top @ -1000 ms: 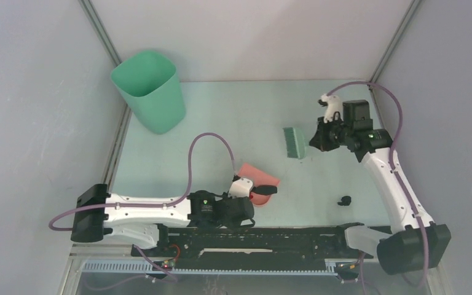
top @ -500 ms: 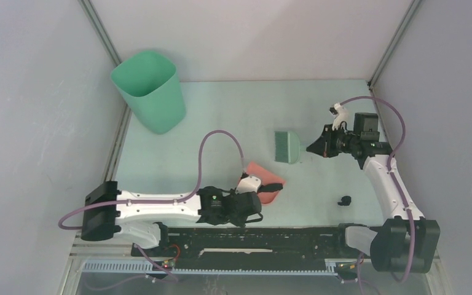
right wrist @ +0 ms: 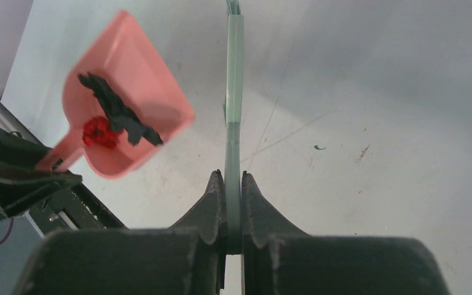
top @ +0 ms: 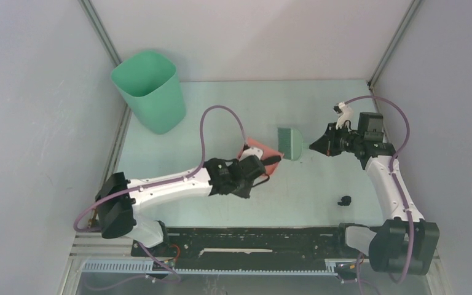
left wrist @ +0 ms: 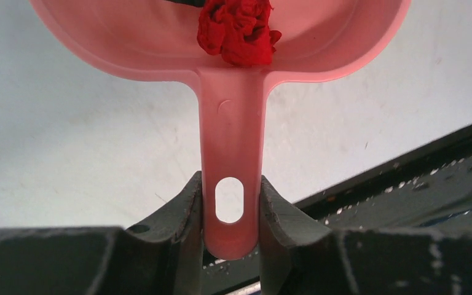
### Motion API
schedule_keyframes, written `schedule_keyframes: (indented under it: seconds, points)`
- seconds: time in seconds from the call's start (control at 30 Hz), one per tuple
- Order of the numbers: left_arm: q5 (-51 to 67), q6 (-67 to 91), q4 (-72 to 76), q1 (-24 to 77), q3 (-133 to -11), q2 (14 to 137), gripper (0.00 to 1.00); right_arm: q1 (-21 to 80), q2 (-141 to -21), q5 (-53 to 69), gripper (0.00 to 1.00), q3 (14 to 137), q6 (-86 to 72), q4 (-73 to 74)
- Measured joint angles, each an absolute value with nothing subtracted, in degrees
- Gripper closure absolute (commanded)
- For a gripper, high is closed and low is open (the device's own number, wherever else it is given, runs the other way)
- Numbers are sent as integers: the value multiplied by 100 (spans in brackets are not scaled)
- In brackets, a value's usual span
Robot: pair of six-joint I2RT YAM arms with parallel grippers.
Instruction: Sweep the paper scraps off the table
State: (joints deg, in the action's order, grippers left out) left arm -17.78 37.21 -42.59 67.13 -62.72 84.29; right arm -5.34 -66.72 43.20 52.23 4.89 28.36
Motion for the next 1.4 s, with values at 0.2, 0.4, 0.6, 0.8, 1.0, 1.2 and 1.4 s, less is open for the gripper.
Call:
schedule_keyframes:
  seconds: [0.2, 0.4, 0.6, 0.8, 1.0, 1.2, 1.4]
  points:
    - [-1758, 3208, -4482, 6106, -7216, 8567, 100, -548, -6558, 4228, 100, 5223, 504, 2792]
    - [-1358, 2775, -4936, 5247, -8368, 8818, 100, -550, -6558, 4209, 100, 5223, 528, 2790]
    - [-1120, 2477, -5384, 4407, -9878, 9111, 100, -550, -6560, 4206, 100, 5223, 587, 2786]
    - [-744, 2331, -5719, 3664, -11131, 9369, 100, -550, -6565, 4204, 100, 5223, 626, 2788]
    - [97, 2410, -5728, 2742, -11557, 9395, 100, -550, -6569, 4150, 100, 5223, 655, 2788]
    - [1256, 2886, -5299, 1551, -11511, 9376, 100, -550, -6569, 4097, 100, 5223, 690, 2790]
    - [2779, 5057, -2051, 19, -8965, 8377, 100, -550, -6569, 4097, 100, 5223, 738, 2803]
